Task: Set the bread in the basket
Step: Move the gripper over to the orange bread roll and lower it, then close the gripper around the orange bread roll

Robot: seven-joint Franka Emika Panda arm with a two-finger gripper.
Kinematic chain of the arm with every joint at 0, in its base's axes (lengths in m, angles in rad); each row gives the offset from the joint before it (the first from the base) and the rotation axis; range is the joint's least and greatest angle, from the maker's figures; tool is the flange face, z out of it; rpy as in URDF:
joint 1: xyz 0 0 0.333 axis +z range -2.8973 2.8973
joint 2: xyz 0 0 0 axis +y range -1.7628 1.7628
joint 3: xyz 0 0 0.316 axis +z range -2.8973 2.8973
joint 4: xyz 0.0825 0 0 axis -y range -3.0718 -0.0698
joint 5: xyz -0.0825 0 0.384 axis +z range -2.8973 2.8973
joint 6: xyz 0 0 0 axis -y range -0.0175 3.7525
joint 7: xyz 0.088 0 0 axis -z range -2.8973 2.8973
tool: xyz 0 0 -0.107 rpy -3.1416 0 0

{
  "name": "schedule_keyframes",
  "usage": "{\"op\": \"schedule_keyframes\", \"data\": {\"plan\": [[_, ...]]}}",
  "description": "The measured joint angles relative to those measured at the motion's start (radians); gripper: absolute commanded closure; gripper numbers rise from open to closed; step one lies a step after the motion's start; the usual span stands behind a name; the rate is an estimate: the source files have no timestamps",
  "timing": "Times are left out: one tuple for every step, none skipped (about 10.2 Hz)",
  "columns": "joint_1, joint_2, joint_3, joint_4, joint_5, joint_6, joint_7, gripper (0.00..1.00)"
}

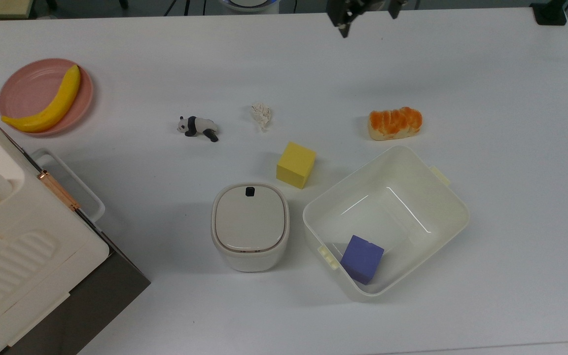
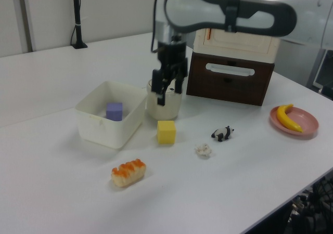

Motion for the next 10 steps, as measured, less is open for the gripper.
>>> {"op": "schedule_keyframes", "data": {"plan": [[0.013,0.018,0.017,-0.007,0.001,0.027,0.000,0.00],[0.018,0.044,0.042,-0.033,0.001,0.094,0.000,0.00],[0.019,0.062,0.051,-0.059,0.001,0.157,-0.007,0.00],[0.021,0.084,0.059,-0.084,-0.006,0.219,-0.046,0.00],[0.022,0.117,0.065,-0.101,-0.020,0.261,-0.142,0.00],[0.023,0.144,0.066,-0.103,-0.032,0.272,-0.254,0.00],[0.023,0.170,0.066,-0.103,-0.037,0.279,-0.366,0.00],[0.023,0.197,0.066,-0.103,-0.041,0.281,-0.466,0.00],[0.023,0.223,0.066,-0.108,-0.079,0.281,-0.538,0.00],[0.025,0.243,0.069,-0.115,-0.115,0.281,-0.567,0.00]]}}
